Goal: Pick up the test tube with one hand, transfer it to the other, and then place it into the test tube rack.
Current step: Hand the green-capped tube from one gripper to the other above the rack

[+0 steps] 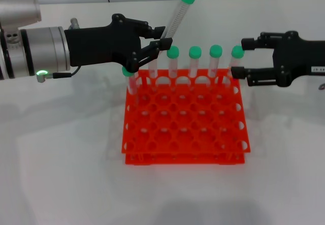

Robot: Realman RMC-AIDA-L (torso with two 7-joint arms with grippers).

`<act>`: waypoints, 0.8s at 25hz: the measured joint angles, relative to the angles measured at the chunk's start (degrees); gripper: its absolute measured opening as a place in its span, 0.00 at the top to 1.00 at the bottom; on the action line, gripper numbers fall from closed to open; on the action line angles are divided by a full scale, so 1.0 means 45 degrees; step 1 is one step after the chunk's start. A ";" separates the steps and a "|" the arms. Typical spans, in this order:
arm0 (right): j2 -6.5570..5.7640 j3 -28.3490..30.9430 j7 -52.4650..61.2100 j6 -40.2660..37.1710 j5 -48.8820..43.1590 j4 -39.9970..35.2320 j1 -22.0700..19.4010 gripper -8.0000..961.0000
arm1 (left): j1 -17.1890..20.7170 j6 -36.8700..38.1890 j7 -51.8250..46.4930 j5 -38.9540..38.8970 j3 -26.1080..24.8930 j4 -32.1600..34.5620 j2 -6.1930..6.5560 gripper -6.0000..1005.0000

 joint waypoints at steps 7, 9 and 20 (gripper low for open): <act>0.0033 -0.0063 0.0086 -0.0011 0.0133 -0.0448 0.0300 0.22 | 0.0004 0.0161 0.0105 -0.0004 -0.0013 0.0039 0.0000 0.76; 0.0042 -0.0091 0.0097 -0.0006 0.0214 -0.0459 0.0408 0.22 | 0.0016 0.0200 0.0242 -0.0078 -0.0018 0.0038 0.0001 0.76; 0.0068 -0.0349 0.0091 0.0086 0.0774 -0.0467 0.0860 0.22 | 0.0046 0.0277 0.0404 -0.0200 -0.0016 -0.0024 0.0039 0.75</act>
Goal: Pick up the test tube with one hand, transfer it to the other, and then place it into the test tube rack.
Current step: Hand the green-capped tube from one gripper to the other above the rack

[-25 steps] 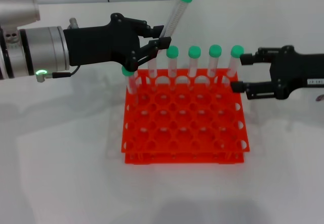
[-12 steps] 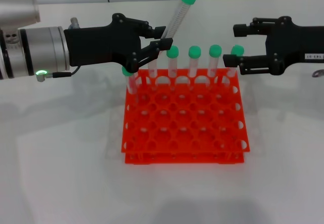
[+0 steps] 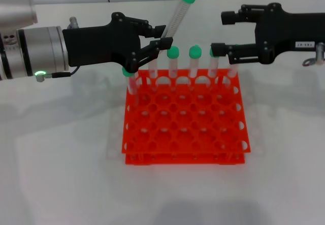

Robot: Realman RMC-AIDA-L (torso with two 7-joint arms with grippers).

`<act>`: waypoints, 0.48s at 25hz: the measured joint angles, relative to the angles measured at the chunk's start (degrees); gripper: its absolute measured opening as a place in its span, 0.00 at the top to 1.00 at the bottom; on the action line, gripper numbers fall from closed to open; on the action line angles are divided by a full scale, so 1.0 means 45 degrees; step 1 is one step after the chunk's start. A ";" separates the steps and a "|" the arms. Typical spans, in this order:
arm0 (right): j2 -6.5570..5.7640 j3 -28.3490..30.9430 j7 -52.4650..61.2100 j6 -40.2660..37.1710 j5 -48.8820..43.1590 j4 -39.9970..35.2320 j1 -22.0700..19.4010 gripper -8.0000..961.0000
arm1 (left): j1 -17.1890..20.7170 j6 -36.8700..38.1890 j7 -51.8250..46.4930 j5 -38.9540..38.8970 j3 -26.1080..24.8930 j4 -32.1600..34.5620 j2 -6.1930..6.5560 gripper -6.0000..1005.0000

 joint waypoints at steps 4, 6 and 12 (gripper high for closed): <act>0.0005 -0.0071 -0.0024 0.0047 0.0388 -0.0024 0.0215 0.22 | -0.0004 -0.0038 0.0009 0.0043 0.0017 -0.0014 0.0001 0.75; 0.0007 -0.0089 -0.0037 0.0129 0.0419 -0.0024 0.0325 0.22 | -0.0004 -0.0043 0.0019 0.0057 0.0020 -0.0024 -0.0005 0.75; 0.0008 -0.0222 -0.0050 0.0258 0.0426 0.0037 0.0616 0.22 | -0.0005 -0.0050 0.0026 0.0086 0.0022 -0.0061 -0.0029 0.75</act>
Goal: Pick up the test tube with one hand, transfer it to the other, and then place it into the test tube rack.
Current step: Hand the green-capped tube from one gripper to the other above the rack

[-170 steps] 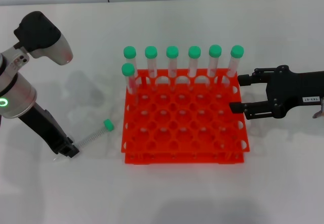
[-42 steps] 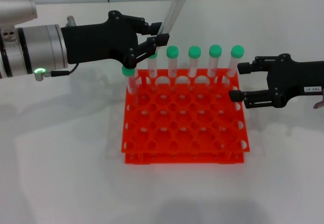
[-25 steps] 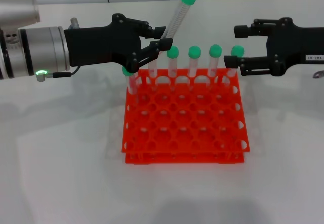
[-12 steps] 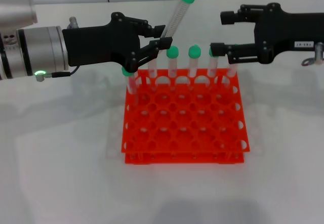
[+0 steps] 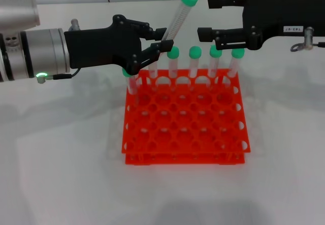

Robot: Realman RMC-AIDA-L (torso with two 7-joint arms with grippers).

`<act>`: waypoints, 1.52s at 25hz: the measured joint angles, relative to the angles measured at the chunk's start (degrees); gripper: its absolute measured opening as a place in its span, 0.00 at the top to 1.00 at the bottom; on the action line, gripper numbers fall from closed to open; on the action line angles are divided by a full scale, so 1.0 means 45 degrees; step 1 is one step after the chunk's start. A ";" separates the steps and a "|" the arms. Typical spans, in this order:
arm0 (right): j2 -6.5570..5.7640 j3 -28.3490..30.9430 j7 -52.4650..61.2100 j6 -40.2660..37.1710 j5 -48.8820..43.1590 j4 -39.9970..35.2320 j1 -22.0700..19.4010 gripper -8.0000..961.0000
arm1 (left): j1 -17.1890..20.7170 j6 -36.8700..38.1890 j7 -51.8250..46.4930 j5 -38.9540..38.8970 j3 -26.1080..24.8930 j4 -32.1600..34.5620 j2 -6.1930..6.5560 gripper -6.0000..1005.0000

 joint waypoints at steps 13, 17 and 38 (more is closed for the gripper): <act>0.0018 -0.0594 -0.0009 0.0278 0.0302 -0.0052 0.0197 0.23 | 0.0035 -0.0053 -0.0001 0.0067 0.0134 -0.0170 -0.0010 0.75; 0.0019 -0.0760 -0.0009 0.0321 0.0351 -0.0060 0.0216 0.23 | 0.0042 -0.0054 0.0011 0.0071 0.0149 -0.0262 -0.0010 0.74; 0.0018 -0.1364 -0.0021 0.0766 0.0526 0.0098 0.0530 0.23 | 0.0040 -0.0052 0.0058 0.0066 0.0360 -0.0351 -0.0009 0.74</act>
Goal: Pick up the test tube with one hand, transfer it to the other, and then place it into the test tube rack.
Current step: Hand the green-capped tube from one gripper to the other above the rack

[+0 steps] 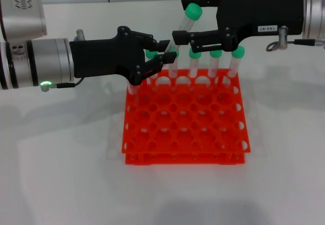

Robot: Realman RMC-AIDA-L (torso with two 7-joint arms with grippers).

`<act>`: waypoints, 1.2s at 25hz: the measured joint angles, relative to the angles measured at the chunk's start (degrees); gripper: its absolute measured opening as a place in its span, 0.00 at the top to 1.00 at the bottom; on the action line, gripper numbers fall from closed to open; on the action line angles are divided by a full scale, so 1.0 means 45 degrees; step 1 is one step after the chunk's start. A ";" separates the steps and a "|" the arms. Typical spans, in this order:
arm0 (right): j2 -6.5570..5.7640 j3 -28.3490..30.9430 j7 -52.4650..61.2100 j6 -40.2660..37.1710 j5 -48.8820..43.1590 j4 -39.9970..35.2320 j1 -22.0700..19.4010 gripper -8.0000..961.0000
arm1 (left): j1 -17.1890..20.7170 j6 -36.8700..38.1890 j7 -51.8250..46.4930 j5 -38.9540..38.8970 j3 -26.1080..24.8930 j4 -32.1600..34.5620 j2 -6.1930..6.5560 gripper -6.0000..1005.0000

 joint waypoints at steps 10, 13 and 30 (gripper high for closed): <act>0.0000 -0.0015 -0.0002 0.0105 0.0000 -0.0043 -0.0013 0.39 | 0.0000 0.0005 0.0006 -0.0026 -0.0010 0.0000 0.0000 0.73; 0.0000 -0.0015 -0.0004 0.0107 -0.0002 -0.0045 -0.0008 0.50 | -0.0015 0.0005 0.0006 -0.0012 -0.0011 -0.0001 0.0000 0.73; 0.0010 -0.0032 -0.0003 0.0189 0.0023 -0.0073 0.0114 0.64 | -0.0073 0.0000 0.0001 0.0002 -0.0010 0.0001 0.0000 0.73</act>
